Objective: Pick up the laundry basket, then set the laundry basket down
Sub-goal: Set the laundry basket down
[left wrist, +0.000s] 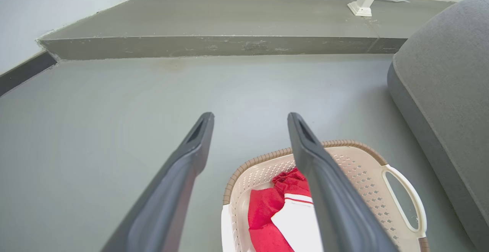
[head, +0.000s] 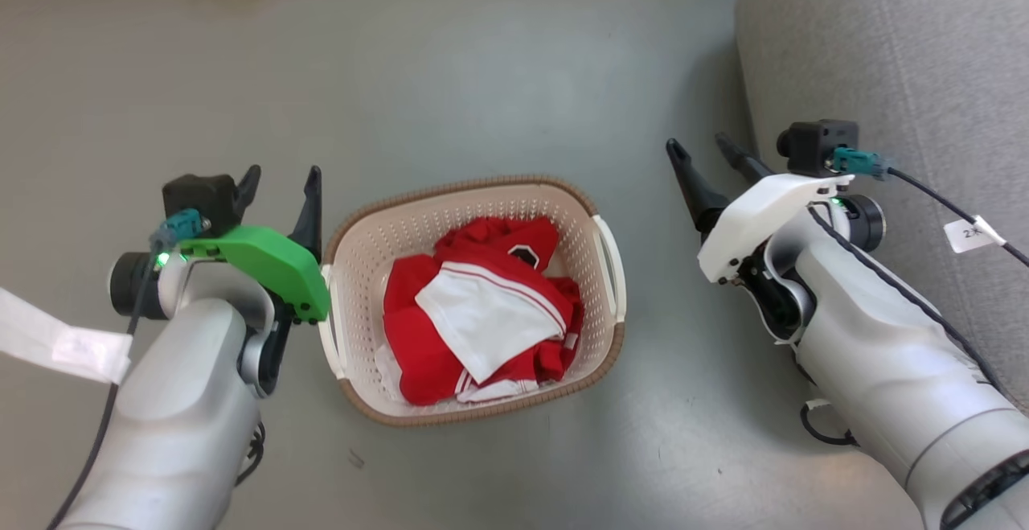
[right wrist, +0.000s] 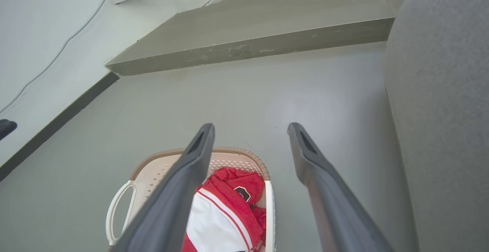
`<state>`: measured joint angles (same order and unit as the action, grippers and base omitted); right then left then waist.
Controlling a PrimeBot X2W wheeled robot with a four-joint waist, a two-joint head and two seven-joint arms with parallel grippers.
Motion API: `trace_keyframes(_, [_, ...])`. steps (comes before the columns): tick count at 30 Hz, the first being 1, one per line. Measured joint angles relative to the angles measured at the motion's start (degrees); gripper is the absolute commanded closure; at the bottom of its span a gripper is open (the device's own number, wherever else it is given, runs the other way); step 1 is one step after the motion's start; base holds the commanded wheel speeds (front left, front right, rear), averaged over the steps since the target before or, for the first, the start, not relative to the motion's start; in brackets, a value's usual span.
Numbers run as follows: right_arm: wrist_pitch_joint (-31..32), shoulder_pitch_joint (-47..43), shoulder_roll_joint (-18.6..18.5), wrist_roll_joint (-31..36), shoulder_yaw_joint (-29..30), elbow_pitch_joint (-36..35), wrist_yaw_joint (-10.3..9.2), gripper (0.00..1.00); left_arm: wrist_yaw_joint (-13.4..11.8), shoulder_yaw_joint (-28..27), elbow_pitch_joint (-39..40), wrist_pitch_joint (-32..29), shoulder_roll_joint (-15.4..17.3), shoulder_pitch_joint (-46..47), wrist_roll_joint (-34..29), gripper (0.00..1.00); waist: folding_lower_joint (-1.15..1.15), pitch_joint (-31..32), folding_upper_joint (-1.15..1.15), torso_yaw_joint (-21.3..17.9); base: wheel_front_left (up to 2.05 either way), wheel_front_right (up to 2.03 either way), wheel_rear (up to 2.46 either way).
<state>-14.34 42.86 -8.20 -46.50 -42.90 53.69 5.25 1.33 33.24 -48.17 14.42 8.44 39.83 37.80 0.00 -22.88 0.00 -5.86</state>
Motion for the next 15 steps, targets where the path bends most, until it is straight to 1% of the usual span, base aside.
trace_keyframes(5, [0.0,-2.32,-1.31,2.11,2.36,-4.39,-1.88,0.0,-2.27,-1.6,5.2,0.0,0.4,-3.57,-1.57,0.0,0.0,3.07,0.0,-0.47,0.0,0.0,0.0])
trace_keyframes(6, [0.0,-2.89,-1.4,2.54,2.85,-5.19,-1.92,0.0,-2.77,-1.79,6.24,0.0,0.52,-4.26,-2.07,0.0,0.0,3.68,0.0,-0.54,0.0,0.0,0.0])
trace_keyframes(8, [-0.01,-4.19,-1.77,3.65,3.87,-6.95,-3.03,0.0,-3.76,-2.1,8.23,0.0,0.71,-5.85,-3.46,0.0,0.0,4.95,0.0,-0.64,0.0,0.0,0.0])
trace_keyframes(15, [-0.01,-8.87,-3.24,7.42,6.24,-12.63,-5.81,0.0,-5.9,-3.71,14.84,0.0,1.78,-12.33,-5.57,0.0,0.0,9.45,0.0,-0.77,0.0,0.0,0.0])
